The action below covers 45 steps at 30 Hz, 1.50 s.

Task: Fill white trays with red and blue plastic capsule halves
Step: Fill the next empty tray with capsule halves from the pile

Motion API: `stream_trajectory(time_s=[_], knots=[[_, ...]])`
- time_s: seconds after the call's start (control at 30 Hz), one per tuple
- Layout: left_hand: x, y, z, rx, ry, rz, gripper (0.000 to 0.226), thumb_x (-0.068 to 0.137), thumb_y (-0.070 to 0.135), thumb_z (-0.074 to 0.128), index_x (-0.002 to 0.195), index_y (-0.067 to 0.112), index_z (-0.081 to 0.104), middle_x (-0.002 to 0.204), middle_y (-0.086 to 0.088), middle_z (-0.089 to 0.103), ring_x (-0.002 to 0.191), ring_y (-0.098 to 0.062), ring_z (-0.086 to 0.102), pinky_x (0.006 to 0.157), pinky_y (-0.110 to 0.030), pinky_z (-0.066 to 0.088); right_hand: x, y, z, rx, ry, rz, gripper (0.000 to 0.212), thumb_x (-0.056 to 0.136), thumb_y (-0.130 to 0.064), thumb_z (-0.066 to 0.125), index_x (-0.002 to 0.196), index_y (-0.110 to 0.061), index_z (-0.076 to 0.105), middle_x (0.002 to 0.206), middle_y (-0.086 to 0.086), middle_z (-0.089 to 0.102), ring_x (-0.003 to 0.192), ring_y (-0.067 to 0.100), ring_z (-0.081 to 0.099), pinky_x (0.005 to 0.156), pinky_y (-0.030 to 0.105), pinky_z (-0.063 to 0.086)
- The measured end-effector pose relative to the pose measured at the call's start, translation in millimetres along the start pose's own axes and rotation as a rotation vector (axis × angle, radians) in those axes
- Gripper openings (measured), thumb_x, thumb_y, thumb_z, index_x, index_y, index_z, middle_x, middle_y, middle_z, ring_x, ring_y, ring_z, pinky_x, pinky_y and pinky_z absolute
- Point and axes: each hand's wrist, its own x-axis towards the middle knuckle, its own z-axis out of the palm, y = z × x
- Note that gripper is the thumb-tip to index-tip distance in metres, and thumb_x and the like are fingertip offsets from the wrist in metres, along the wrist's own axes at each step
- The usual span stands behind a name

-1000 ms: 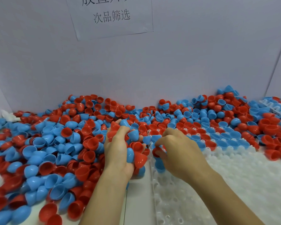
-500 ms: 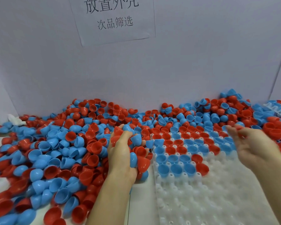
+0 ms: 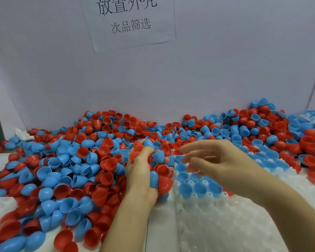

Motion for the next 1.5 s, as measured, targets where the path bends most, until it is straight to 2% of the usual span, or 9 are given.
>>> stream_trajectory(time_s=[0.1,0.23,0.4,0.67,0.9,1.07,1.2,1.37,1.5], knots=[[-3,2,2,-0.015,-0.065,-0.067,0.009,0.092,0.026,0.065,0.092,0.021,0.073,0.082,-0.015,0.072,0.055,-0.021,0.064,0.049,-0.029,0.052,4,14,1,-0.097,0.116,0.041,0.025,0.097,-0.021,0.061,0.102,-0.044,0.067,0.091,-0.018,0.072,0.081,-0.006,0.068,0.067,0.011,0.056],[-7,2,4,0.046,-0.257,-0.105,0.023,0.086,0.03,0.067,0.069,0.021,0.08,0.081,-0.015,0.072,0.062,-0.022,0.067,0.056,-0.031,0.053,13,24,14,0.006,0.274,-0.054,0.02,0.096,-0.02,0.063,0.106,-0.035,0.071,0.089,-0.015,0.071,0.084,0.0,0.065,0.069,0.009,0.051],[-11,-4,8,0.098,-0.39,-0.067,0.02,0.078,0.034,0.07,0.096,0.032,0.079,0.097,-0.012,0.077,0.075,-0.023,0.073,0.057,-0.035,0.059,14,24,22,-0.061,0.216,-0.086,0.014,0.094,-0.02,0.067,0.095,-0.031,0.076,0.083,-0.016,0.073,0.077,-0.002,0.067,0.068,0.01,0.051],[-7,-4,8,0.089,-0.358,-0.109,0.027,0.083,0.036,0.069,0.093,0.013,0.079,0.099,-0.017,0.076,0.076,-0.025,0.073,0.062,-0.036,0.059,13,28,20,-0.223,0.214,-0.109,0.015,0.083,-0.021,0.079,0.08,-0.033,0.071,0.089,-0.016,0.064,0.085,-0.005,0.06,0.072,0.011,0.049],[-1,-6,3,-0.001,-0.223,-0.05,0.02,0.091,0.029,0.065,0.074,0.023,0.076,0.089,-0.014,0.075,0.074,-0.027,0.073,0.054,-0.034,0.054,14,29,17,-0.125,0.302,-0.094,0.017,0.084,-0.023,0.078,0.078,-0.036,0.068,0.082,-0.019,0.068,0.08,-0.005,0.065,0.064,0.007,0.05],[-4,-8,7,0.013,-0.195,-0.08,0.014,0.092,0.03,0.064,0.099,0.018,0.067,0.088,-0.012,0.072,0.07,-0.024,0.071,0.056,-0.034,0.055,14,31,24,-0.25,0.159,-0.114,0.011,0.082,-0.033,0.078,0.077,-0.037,0.07,0.088,-0.02,0.064,0.081,-0.002,0.063,0.066,0.017,0.054],[-2,-9,6,0.071,-0.203,-0.054,0.019,0.092,0.032,0.064,0.079,0.024,0.074,0.088,-0.011,0.074,0.072,-0.023,0.072,0.058,-0.035,0.056,14,33,19,-0.197,0.151,-0.137,0.02,0.092,-0.033,0.068,0.072,-0.03,0.074,0.08,-0.012,0.067,0.079,0.005,0.065,0.07,0.028,0.058],[-5,-11,8,0.124,-0.213,-0.058,0.028,0.089,0.033,0.069,0.109,0.013,0.072,0.105,-0.018,0.075,0.079,-0.027,0.073,0.059,-0.036,0.057,13,33,17,-0.146,0.194,-0.116,0.017,0.087,-0.017,0.075,0.089,-0.033,0.069,0.073,-0.011,0.068,0.067,0.009,0.067,0.067,0.025,0.06],[-7,-15,11,0.145,-0.252,-0.027,0.011,0.087,0.029,0.071,0.097,0.025,0.076,0.102,-0.016,0.075,0.076,-0.027,0.074,0.058,-0.036,0.056,11,35,13,-0.274,0.151,-0.078,0.018,0.087,-0.012,0.074,0.102,-0.021,0.075,0.073,-0.008,0.068,0.067,0.009,0.067,0.068,0.02,0.057]])
